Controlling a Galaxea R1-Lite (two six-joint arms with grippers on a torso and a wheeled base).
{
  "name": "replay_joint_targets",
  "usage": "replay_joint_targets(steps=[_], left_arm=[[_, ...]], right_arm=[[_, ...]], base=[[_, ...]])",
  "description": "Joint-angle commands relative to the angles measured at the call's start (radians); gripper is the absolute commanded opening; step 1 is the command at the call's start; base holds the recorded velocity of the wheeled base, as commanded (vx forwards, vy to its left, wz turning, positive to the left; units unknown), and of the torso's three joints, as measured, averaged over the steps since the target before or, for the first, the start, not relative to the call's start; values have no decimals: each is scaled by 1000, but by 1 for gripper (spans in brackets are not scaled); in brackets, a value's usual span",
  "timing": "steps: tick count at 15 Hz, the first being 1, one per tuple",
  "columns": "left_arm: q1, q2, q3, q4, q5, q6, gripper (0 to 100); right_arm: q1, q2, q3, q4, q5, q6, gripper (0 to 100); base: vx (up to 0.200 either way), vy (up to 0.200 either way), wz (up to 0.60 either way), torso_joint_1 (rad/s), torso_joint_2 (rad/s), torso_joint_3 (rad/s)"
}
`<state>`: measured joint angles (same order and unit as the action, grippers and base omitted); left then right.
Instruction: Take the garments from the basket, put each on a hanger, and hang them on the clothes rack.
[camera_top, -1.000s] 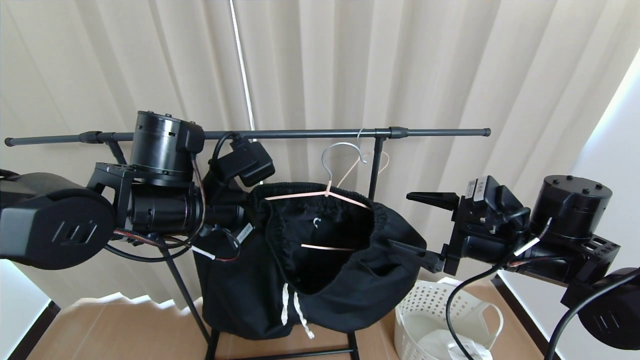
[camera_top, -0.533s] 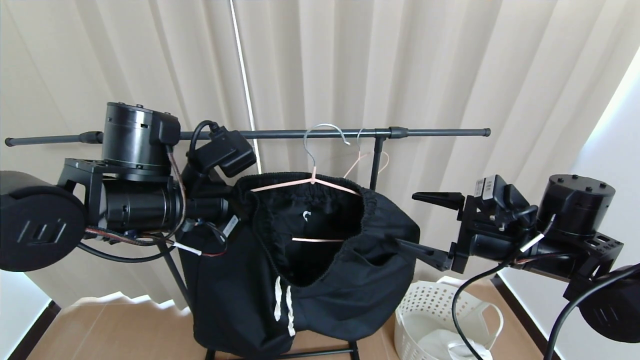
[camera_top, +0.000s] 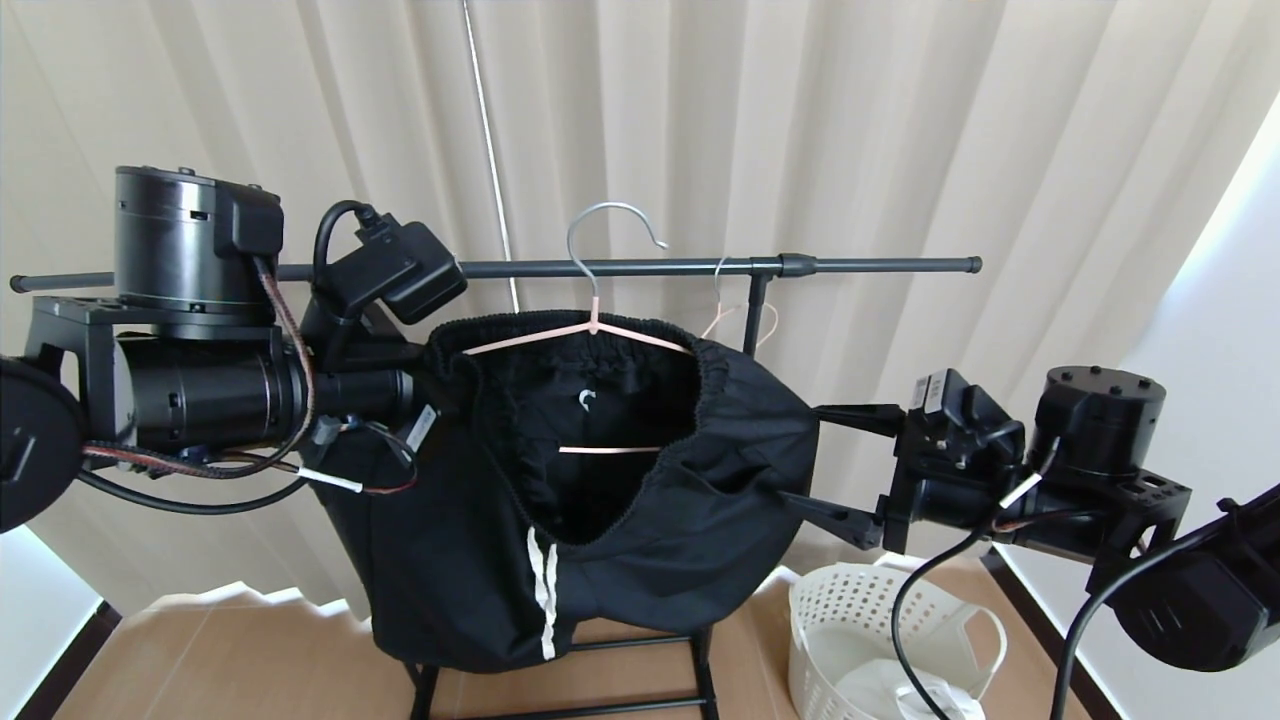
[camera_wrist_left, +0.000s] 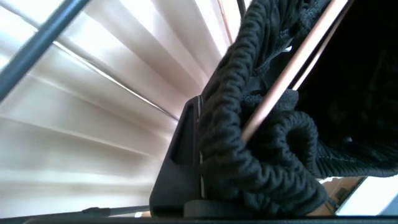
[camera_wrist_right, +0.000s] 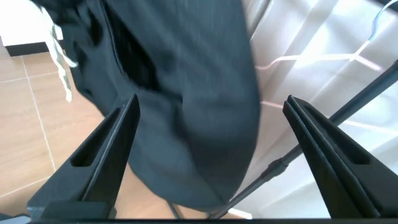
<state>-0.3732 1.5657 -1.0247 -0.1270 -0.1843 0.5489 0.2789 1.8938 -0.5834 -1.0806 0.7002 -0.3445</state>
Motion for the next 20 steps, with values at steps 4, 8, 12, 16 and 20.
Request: replay_joint_targets(steps=[4, 8, 12, 16, 20], left_arm=[[-1, -35, 5, 1, 5, -1, 0], [-6, -55, 26, 0, 5, -1, 0], [-7, -78, 35, 1, 5, -1, 0], [-6, -101, 60, 1, 5, -1, 0], [7, -138, 86, 1, 3, -4, 0]], right_arm=[[-7, 105, -24, -2, -1, -14, 100], [-9, 136, -38, -1, -1, -28, 100], [-9, 148, -52, -1, -2, -27, 0], [-33, 140, -70, -1, -2, -21, 0], [-72, 143, -92, -1, -2, -5, 0]], base=[[0, 0, 0, 0, 0, 0], [0, 0, 0, 0, 0, 0], [0, 0, 0, 0, 0, 0], [0, 0, 0, 0, 0, 0], [0, 0, 0, 0, 0, 0]])
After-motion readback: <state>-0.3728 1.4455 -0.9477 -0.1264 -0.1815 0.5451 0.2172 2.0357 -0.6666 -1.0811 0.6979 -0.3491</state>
